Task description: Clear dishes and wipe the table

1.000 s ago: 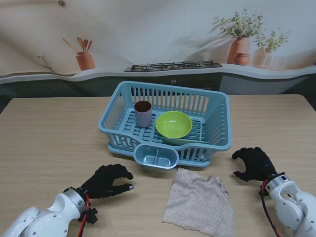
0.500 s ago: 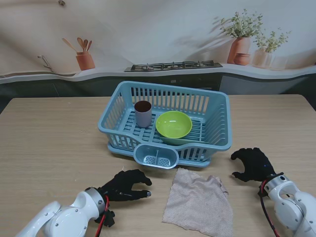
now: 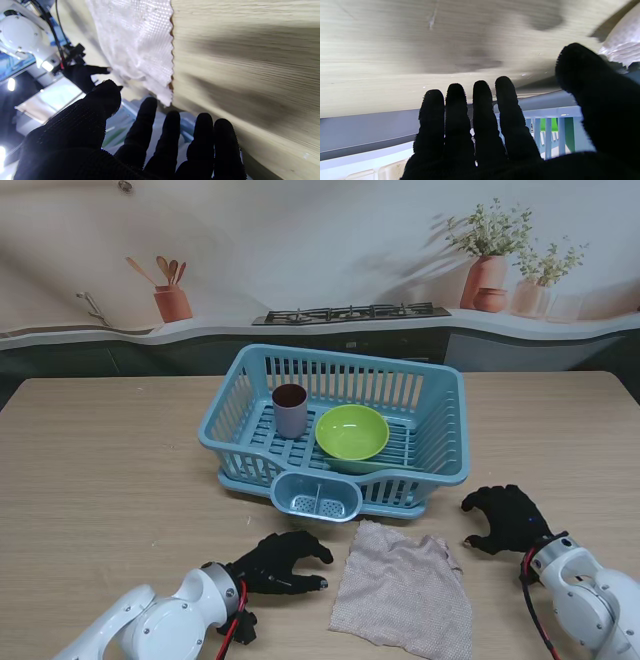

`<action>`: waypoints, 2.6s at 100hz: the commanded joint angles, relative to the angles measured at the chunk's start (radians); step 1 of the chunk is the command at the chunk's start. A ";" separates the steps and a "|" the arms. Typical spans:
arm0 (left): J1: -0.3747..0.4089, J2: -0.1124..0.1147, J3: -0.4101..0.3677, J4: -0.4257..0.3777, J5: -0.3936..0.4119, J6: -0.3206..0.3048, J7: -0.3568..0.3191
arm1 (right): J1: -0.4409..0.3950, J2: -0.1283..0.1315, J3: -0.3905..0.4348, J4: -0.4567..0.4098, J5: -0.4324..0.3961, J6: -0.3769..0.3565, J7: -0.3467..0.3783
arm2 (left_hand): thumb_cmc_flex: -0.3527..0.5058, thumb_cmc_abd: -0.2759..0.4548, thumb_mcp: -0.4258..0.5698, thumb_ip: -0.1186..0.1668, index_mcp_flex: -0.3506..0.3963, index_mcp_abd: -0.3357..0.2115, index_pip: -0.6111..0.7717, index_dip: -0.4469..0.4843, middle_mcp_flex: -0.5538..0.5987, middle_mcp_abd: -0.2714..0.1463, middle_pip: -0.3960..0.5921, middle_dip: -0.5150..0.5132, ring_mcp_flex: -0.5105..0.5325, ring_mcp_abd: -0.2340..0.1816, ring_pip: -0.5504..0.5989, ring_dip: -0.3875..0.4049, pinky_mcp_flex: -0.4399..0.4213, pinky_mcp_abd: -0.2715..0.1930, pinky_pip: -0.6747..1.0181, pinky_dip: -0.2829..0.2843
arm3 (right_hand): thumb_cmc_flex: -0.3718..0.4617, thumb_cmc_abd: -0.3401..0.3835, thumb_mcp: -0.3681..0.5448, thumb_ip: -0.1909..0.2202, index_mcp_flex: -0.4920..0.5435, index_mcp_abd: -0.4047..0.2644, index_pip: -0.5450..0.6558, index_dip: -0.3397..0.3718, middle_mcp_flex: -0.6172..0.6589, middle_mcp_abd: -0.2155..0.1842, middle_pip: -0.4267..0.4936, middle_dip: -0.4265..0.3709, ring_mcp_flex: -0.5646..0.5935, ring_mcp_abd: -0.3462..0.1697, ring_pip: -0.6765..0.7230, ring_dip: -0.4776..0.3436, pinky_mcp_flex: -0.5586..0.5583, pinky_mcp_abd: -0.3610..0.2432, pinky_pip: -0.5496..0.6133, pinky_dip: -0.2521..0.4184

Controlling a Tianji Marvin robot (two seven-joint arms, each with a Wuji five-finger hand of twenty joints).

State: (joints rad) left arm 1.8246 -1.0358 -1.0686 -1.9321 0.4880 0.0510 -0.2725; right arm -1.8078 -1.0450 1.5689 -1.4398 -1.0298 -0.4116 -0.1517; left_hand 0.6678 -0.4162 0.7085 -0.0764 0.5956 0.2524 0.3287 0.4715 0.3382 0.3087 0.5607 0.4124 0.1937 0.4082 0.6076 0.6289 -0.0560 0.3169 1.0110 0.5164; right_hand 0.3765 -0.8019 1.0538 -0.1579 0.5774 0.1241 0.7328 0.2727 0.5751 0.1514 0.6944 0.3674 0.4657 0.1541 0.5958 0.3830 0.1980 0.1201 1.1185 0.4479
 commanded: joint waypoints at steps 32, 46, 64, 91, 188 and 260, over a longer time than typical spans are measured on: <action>-0.101 -0.012 0.127 0.039 -0.040 0.044 0.009 | -0.008 0.003 -0.006 -0.008 -0.011 -0.012 0.018 | 0.021 -0.053 0.075 -0.019 -0.135 -0.042 0.232 -0.032 -0.042 -0.058 0.020 0.000 -0.011 -0.057 0.009 -0.017 0.010 -0.035 0.043 0.012 | 0.023 0.008 -0.010 -0.020 -0.011 0.018 -0.011 0.004 -0.017 0.007 -0.016 -0.014 -0.025 0.003 -0.008 -0.007 -0.014 0.011 -0.015 -0.008; -0.142 -0.014 0.182 0.061 -0.055 0.076 0.008 | -0.010 0.002 -0.004 -0.009 -0.010 -0.012 0.018 | 0.030 -0.040 0.064 -0.020 -0.139 -0.047 0.238 -0.043 -0.044 -0.066 0.018 -0.001 -0.012 -0.066 0.001 -0.023 0.005 -0.021 0.044 0.014 | 0.025 0.007 -0.010 -0.019 -0.011 0.020 -0.011 0.005 -0.016 0.006 -0.016 -0.014 -0.025 0.002 -0.007 -0.006 -0.015 0.013 -0.015 -0.008; -0.199 -0.018 0.246 0.089 -0.085 0.108 0.007 | -0.012 0.002 -0.004 -0.011 -0.005 -0.009 0.020 | 0.035 -0.030 0.043 -0.018 -0.158 -0.063 0.223 -0.069 -0.064 -0.088 0.003 -0.009 -0.027 -0.095 -0.028 -0.038 -0.019 -0.007 0.023 0.005 | 0.028 0.007 -0.010 -0.018 -0.010 0.019 -0.011 0.006 -0.017 0.007 -0.017 -0.014 -0.026 0.004 -0.008 -0.007 -0.015 0.013 -0.016 -0.008; -0.274 0.001 0.312 0.080 -0.150 0.219 -0.098 | -0.017 0.000 -0.003 -0.015 0.001 -0.002 0.019 | 0.033 -0.001 -0.022 -0.016 -0.196 -0.135 0.159 -0.136 -0.095 -0.141 -0.054 -0.042 -0.065 -0.130 -0.087 -0.043 -0.040 -0.014 -0.063 -0.043 | 0.029 0.012 -0.013 -0.016 -0.010 0.019 -0.011 0.007 -0.016 0.008 -0.017 -0.014 -0.025 0.003 -0.008 -0.007 -0.015 0.009 -0.016 -0.007; -0.446 -0.012 0.429 0.149 -0.242 0.145 -0.126 | -0.020 -0.004 -0.006 -0.021 0.016 0.013 0.020 | 0.061 -0.004 -0.020 -0.013 -0.210 -0.194 0.190 -0.123 -0.129 -0.194 -0.100 -0.070 -0.104 -0.244 -0.167 -0.036 -0.009 -0.140 -0.319 0.009 | 0.035 0.033 -0.025 -0.011 -0.006 0.017 -0.013 0.009 -0.017 0.008 -0.019 -0.015 -0.027 0.002 -0.005 -0.006 -0.022 0.008 -0.017 -0.002; -0.547 0.040 0.519 0.181 -0.078 0.246 -0.245 | -0.032 -0.012 -0.006 -0.030 0.040 0.043 0.003 | 0.215 -0.158 0.207 -0.017 0.082 0.030 0.123 -0.172 0.109 0.094 0.054 0.017 0.145 0.113 0.270 0.114 0.170 0.094 0.229 0.137 | 0.035 0.051 -0.039 -0.006 -0.004 0.016 -0.012 0.011 -0.018 0.007 -0.017 -0.014 -0.032 0.002 -0.002 -0.004 -0.024 0.001 -0.018 0.003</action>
State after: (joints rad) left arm 1.2685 -1.0168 -0.5385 -1.7752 0.4262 0.2752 -0.5036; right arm -1.8315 -1.0550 1.5633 -1.4645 -0.9869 -0.3712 -0.1582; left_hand 0.8420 -0.5322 0.8661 -0.0767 0.6227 0.2555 0.4610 0.3101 0.3807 0.2881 0.6092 0.4195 0.2866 0.3769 0.8685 0.7347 0.0708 0.3713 1.1805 0.6187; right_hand 0.4021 -0.7658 1.0308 -0.1579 0.5774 0.1247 0.7291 0.2727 0.5751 0.1513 0.6837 0.3673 0.4654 0.1541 0.5958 0.3816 0.1861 0.1201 1.1110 0.4478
